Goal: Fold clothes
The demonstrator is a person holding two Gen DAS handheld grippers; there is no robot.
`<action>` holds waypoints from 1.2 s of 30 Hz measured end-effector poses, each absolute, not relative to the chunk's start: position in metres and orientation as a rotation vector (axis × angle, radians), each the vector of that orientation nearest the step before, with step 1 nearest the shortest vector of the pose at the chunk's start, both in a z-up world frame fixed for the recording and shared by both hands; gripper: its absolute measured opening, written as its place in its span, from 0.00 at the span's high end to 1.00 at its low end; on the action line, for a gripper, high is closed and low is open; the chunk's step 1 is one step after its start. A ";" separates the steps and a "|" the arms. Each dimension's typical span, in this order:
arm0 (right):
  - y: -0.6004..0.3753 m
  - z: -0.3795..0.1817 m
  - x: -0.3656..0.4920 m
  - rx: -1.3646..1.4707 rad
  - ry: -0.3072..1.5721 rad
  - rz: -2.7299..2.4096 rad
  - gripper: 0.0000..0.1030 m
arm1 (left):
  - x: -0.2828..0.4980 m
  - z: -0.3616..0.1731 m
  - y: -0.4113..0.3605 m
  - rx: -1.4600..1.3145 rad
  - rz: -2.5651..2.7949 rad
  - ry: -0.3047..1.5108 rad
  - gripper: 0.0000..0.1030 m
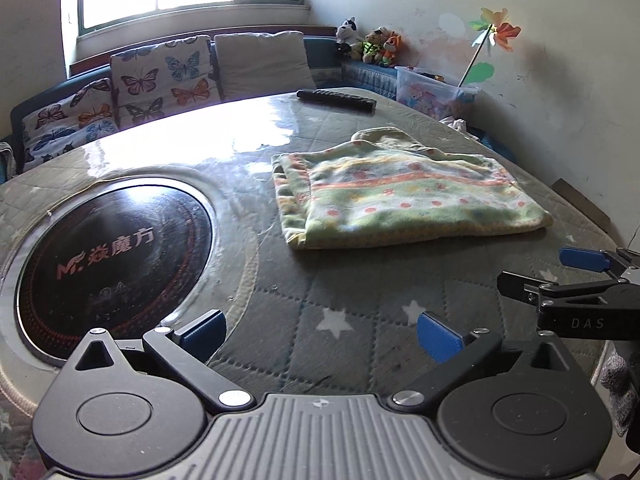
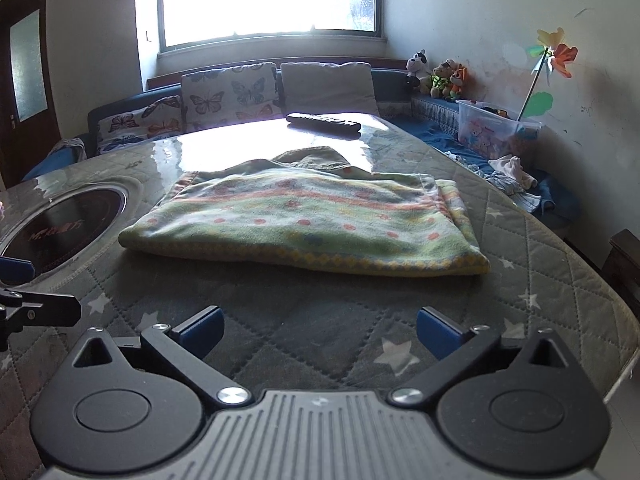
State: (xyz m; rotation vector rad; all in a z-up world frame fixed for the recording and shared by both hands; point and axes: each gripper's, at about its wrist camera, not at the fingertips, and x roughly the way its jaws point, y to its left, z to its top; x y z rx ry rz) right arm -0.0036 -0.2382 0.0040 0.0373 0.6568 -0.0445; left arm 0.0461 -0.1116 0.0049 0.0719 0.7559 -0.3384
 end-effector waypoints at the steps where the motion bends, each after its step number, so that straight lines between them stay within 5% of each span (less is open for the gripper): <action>1: -0.237 0.003 -0.004 0.035 0.659 -0.045 0.00 | 0.045 0.005 -0.111 0.075 -0.335 0.755 0.00; 36: -0.232 0.002 -0.007 0.058 0.670 -0.071 0.00 | 0.031 0.005 -0.126 0.129 -0.342 0.742 0.00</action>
